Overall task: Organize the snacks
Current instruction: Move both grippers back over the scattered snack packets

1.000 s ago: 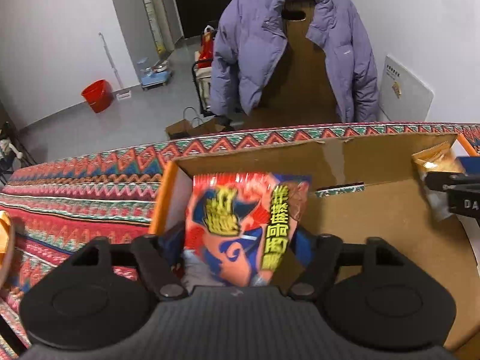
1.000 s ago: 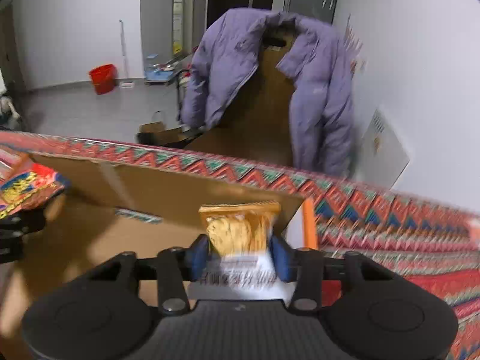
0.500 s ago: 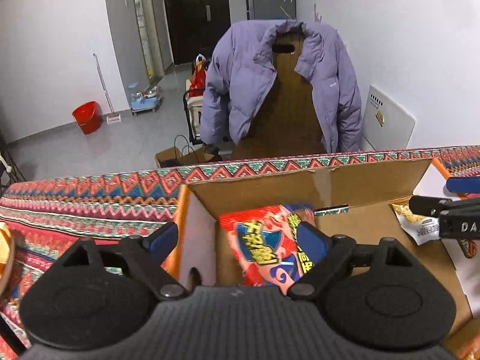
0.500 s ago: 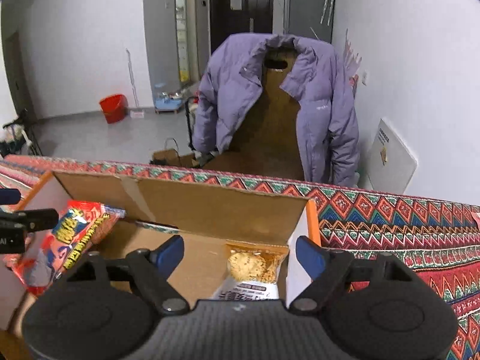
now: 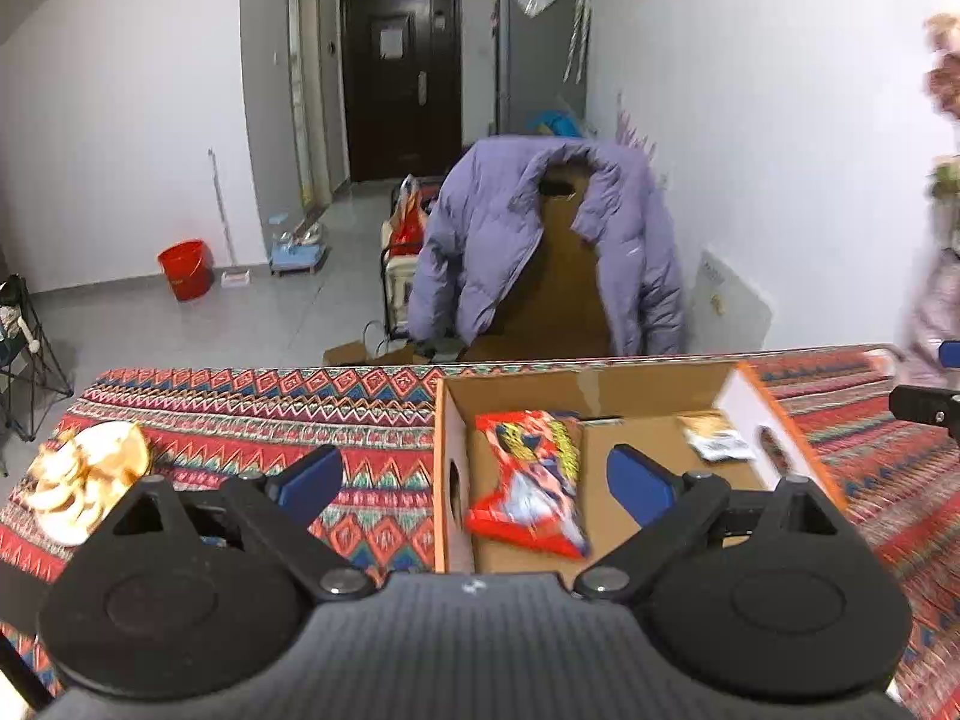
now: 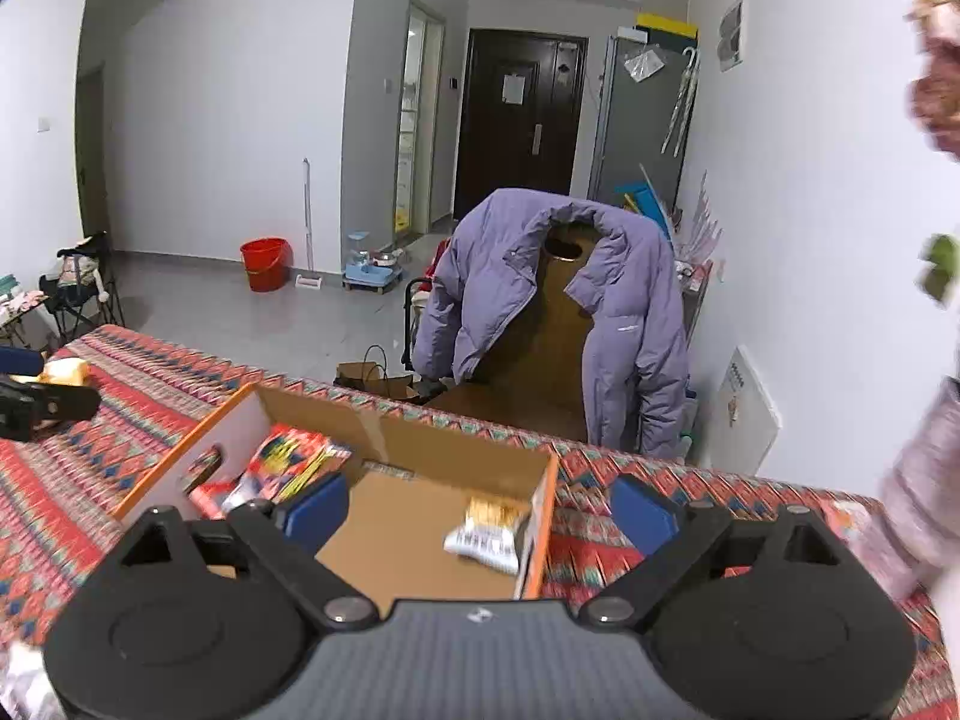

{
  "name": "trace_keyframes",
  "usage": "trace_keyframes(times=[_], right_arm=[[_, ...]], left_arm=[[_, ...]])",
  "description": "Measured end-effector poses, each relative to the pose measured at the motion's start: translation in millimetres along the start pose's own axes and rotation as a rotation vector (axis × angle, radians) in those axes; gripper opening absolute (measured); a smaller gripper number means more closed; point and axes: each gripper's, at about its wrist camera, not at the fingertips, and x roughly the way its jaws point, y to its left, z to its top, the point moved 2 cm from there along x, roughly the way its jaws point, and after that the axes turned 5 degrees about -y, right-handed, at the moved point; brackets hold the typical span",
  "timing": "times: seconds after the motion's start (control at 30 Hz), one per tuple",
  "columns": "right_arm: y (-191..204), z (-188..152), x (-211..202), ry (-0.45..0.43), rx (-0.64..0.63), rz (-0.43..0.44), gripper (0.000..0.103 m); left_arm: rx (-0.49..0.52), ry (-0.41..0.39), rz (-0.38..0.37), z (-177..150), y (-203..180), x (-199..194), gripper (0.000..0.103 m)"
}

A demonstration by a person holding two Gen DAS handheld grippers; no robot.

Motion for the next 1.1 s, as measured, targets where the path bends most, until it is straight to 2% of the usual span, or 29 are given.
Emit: trace_keyframes(times=[0.1,0.3,0.4,0.57,0.7,0.83,0.93,1.1], right_arm=[[3,-26,-51,-0.034,-0.01,0.003,0.101],[27,-99,-144,-0.091,-0.026,0.002,0.102],[45,-138,-189,-0.128,-0.018,0.026,0.102],[76,-199,-254,-0.216,0.05,0.014,0.102],[102,-239,-292,-0.232,0.064,-0.022,0.103],[119,-267,-310,-0.225,0.074,-0.014,0.103],[126,-272,-313,-0.23,0.073,-0.021,0.103],[132,-267,-305,-0.225,0.086,-0.025,0.103]], left_arm=[[-0.004,-0.066,-0.025,-25,3,-60,0.102],[0.055,-0.144,-0.017,-95,-2,-164,0.102],[0.035,-0.204,-0.012,-133,-4,-207,0.103],[-0.003,-0.244,-0.03,-201,-11,-266,0.103],[0.021,-0.26,-0.037,-244,-18,-296,0.103],[0.024,-0.231,-0.021,-272,-20,-304,0.103],[0.058,-0.218,0.004,-282,-19,-301,0.103],[0.016,-0.177,-0.005,-286,-8,-284,0.103]])
